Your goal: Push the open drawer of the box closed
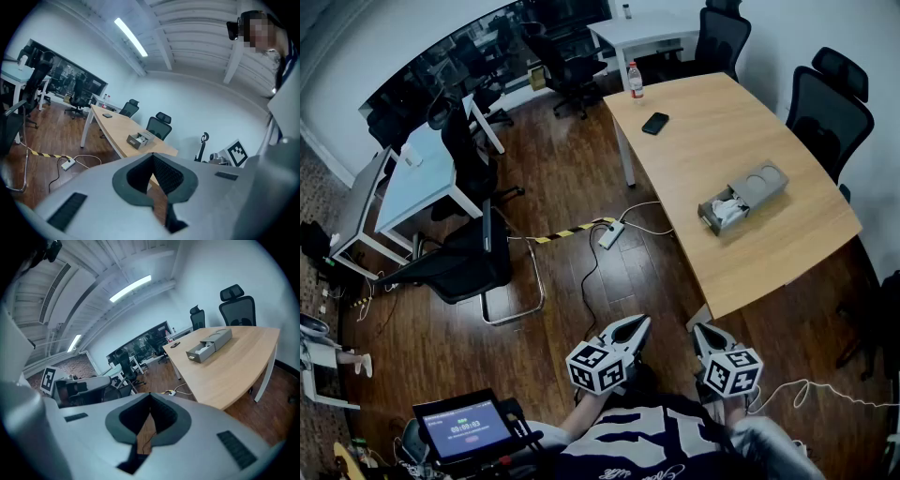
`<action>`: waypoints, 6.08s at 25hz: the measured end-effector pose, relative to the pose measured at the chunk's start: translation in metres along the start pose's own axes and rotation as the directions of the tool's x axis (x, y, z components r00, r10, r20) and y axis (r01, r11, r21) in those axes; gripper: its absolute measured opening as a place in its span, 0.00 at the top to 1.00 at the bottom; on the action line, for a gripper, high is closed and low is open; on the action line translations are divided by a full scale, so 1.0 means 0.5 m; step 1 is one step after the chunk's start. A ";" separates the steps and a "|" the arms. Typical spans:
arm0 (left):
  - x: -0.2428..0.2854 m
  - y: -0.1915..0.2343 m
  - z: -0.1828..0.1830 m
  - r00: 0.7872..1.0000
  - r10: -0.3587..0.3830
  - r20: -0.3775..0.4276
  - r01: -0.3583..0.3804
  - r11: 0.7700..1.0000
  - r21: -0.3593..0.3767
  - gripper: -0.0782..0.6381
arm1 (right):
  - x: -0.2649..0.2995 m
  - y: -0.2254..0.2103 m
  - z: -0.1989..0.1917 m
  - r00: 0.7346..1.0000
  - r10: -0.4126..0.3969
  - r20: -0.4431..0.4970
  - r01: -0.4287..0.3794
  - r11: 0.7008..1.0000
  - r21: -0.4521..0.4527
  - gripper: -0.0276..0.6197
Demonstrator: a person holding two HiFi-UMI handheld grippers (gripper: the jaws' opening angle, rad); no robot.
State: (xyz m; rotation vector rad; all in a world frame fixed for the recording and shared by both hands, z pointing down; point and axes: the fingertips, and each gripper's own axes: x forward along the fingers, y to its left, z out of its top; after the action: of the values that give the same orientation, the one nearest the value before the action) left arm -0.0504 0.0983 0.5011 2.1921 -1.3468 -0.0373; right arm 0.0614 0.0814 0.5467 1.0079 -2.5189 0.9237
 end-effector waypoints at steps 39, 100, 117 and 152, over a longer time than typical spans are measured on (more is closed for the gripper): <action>0.369 0.363 0.242 0.996 -0.047 -0.082 0.054 0.994 0.090 0.89 | 0.369 -0.327 0.340 0.958 -0.285 0.043 0.285 0.959 0.007 0.96; 0.470 0.385 0.234 0.973 0.010 -0.230 0.000 0.999 0.043 0.89 | 0.489 -0.477 0.318 0.856 -0.485 -0.178 0.435 0.863 -0.256 0.87; 0.470 0.383 0.225 0.972 0.006 -0.236 0.000 1.000 0.028 0.89 | 0.470 -0.650 0.408 0.802 -0.588 -0.105 0.581 0.809 -0.091 0.88; 0.152 0.298 0.108 0.972 -0.154 -0.179 0.151 0.988 -0.029 0.89 | 0.284 -0.159 0.153 0.945 -0.326 -0.020 0.317 0.902 0.292 0.96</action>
State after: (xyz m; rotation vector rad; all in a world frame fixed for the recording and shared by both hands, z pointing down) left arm -0.1507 -0.0391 0.5459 2.2235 -1.0739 0.0914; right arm 0.0132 -0.0860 0.5908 1.4828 -2.1778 1.2018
